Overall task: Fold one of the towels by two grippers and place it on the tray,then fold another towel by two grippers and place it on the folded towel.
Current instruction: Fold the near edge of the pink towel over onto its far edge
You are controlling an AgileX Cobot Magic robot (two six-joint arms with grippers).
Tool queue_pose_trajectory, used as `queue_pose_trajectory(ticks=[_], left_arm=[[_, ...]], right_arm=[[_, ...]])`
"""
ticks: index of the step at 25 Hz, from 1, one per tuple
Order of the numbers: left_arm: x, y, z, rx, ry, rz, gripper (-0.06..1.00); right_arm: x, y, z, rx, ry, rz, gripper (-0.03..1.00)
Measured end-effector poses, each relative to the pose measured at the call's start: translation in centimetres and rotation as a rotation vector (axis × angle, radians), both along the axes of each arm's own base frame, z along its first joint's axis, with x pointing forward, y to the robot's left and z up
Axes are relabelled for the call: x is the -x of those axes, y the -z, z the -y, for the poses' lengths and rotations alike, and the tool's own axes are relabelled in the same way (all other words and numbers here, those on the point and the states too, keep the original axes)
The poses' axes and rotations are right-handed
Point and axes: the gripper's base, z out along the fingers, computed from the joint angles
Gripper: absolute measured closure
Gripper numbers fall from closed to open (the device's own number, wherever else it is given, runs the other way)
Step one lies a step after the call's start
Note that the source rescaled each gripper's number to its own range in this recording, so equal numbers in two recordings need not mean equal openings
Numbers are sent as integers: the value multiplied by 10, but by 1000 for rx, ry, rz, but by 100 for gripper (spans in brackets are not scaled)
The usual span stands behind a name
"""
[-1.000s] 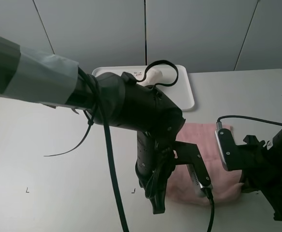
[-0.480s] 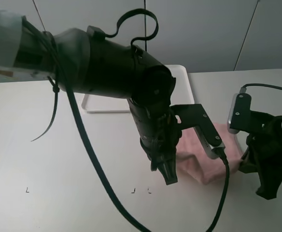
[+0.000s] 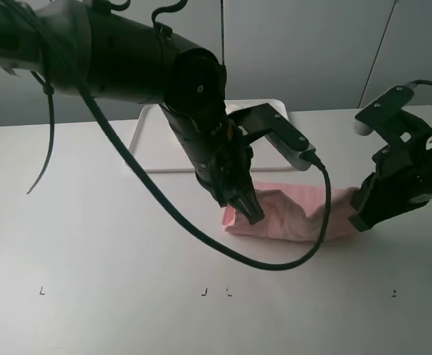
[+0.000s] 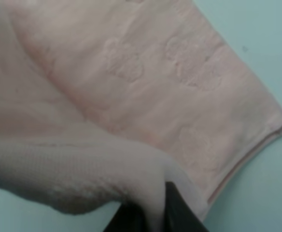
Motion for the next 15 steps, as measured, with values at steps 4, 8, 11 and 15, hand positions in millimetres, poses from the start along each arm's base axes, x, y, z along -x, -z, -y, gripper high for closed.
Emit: queue_pose_trajectory(ticks=[4,8,11,15], left_arm=[[-7,-1,-2,26,-24,27,94],[-14,-1,-5,2,-53,87,94],[-20,7,-7,-33,-93,127,90],[-26,12,-7,-35,-138,174,58]], right_arm=[[-6,7,0,-12,92,-10,96],[-14,12,0,-46,190,16,96],[-18,12,0,-75,244,48,91],[-22,11,-1,-99,261,88,46]])
